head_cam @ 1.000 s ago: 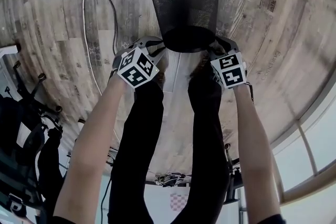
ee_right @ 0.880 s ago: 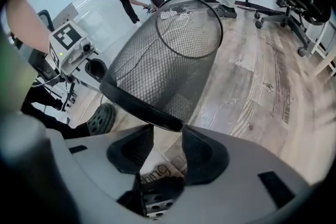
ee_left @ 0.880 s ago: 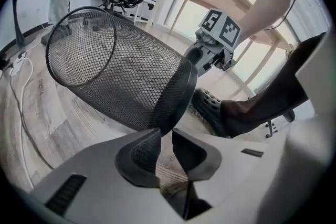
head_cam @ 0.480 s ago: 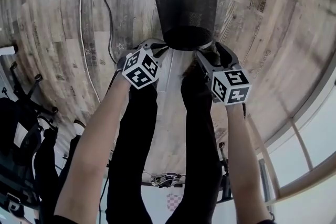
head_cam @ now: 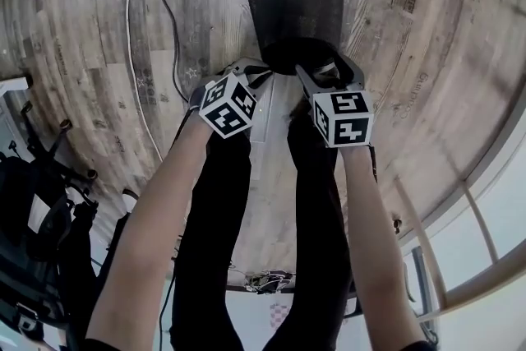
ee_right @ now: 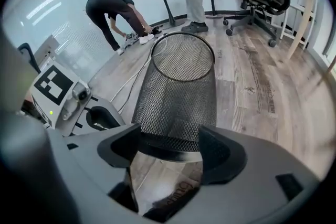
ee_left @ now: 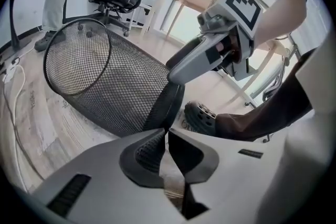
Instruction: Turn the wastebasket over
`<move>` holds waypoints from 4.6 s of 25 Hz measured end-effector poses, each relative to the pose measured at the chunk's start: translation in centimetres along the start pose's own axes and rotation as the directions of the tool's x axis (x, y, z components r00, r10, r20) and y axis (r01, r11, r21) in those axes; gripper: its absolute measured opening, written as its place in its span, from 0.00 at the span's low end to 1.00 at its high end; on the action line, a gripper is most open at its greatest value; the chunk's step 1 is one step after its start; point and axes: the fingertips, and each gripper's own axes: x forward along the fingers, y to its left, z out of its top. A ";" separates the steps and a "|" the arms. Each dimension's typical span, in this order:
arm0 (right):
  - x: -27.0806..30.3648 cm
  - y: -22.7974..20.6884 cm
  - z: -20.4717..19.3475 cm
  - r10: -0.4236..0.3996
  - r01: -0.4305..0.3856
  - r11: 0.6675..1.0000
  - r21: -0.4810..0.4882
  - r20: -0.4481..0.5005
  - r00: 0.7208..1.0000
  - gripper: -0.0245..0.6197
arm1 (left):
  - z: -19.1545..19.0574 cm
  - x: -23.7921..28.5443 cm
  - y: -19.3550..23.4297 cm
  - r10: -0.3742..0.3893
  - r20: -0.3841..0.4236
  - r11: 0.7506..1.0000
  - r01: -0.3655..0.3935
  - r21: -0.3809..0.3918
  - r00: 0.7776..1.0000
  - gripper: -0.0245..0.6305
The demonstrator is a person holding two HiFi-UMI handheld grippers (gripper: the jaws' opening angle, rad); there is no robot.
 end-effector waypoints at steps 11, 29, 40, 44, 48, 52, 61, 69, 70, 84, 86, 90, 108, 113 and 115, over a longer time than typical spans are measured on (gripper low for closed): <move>0.4 0.0 -0.3 0.005 -0.005 1.000 0.006 -0.055 0.998 0.56 | 3.4 -4.0 3.9 0.093 0.052 0.995 -0.095 0.036 0.994 0.09; 0.4 0.1 -0.5 0.016 -0.015 1.000 0.008 -0.083 0.996 0.57 | 16.1 -8.2 17.8 0.225 0.138 0.949 -0.249 0.193 0.965 0.32; 0.4 0.0 -0.7 0.019 -0.019 1.000 0.009 -0.089 0.996 0.57 | 15.9 -7.7 17.6 0.130 0.049 0.959 -0.138 0.247 0.990 0.31; -0.1 0.1 -1.8 0.006 -0.006 1.000 -0.002 -0.094 0.996 0.57 | 16.5 -8.7 16.2 0.117 0.065 0.950 -0.131 0.283 0.991 0.23; -0.9 0.8 -3.6 0.000 0.000 1.000 -0.003 -0.099 0.995 0.57 | 16.7 -10.1 13.0 0.028 0.069 0.941 -0.050 0.336 0.997 0.14; -1.2 1.1 -5.2 0.000 -0.002 1.000 -0.022 -0.115 0.993 0.57 | 16.4 -11.0 10.1 -0.007 0.034 0.908 -0.008 0.419 0.999 0.11; 0.8 1.0 -5.9 -0.027 0.011 0.992 -0.123 -0.133 0.991 0.58 | 15.9 -14.1 4.6 0.054 0.098 0.860 -0.096 0.501 0.994 0.11; 4.8 -0.8 -3.5 -0.081 0.057 0.978 -0.201 -0.117 0.990 0.58 | 16.0 -14.2 1.8 0.017 0.112 0.774 -0.085 0.628 0.994 0.11; 4.9 -1.0 -3.3 -0.088 0.063 0.977 -0.205 -0.116 0.989 0.58 | 16.0 -14.1 1.6 0.017 0.119 0.772 -0.088 0.629 0.993 0.11; -8.8 -3.5 -3.9 -0.120 0.117 0.989 -0.096 -0.027 0.992 0.51 | 13.1 -9.0 -5.0 0.020 0.000 0.755 -0.015 0.656 1.000 0.11; -10.2 -3.8 -3.3 -0.112 0.111 0.987 -0.118 -0.002 0.994 0.50 | 12.1 -7.7 -5.3 0.041 -0.034 0.741 -0.008 0.672 0.999 0.11; -12.2 -4.8 -1.3 -0.118 0.123 0.987 -0.107 0.055 0.992 0.48 | 10.5 -5.8 -3.7 0.107 -0.082 0.736 -0.024 0.676 0.991 0.11; -20.4 -3.0 6.1 -0.090 0.105 0.990 -0.097 0.153 0.984 0.42 | 16.3 -12.9 -4.8 0.117 0.009 0.844 -0.105 0.525 0.993 0.11; -28.1 -1.0 12.8 -0.085 0.122 0.981 -0.152 0.226 0.970 0.41 | 22.6 -22.2 -6.5 0.183 0.127 0.859 -0.222 0.462 0.975 0.11; -31.4 0.1 15.3 -0.081 0.126 0.978 -0.168 0.254 0.964 0.41 | 25.2 -26.1 -7.2 0.215 0.174 0.862 -0.270 0.429 0.961 0.11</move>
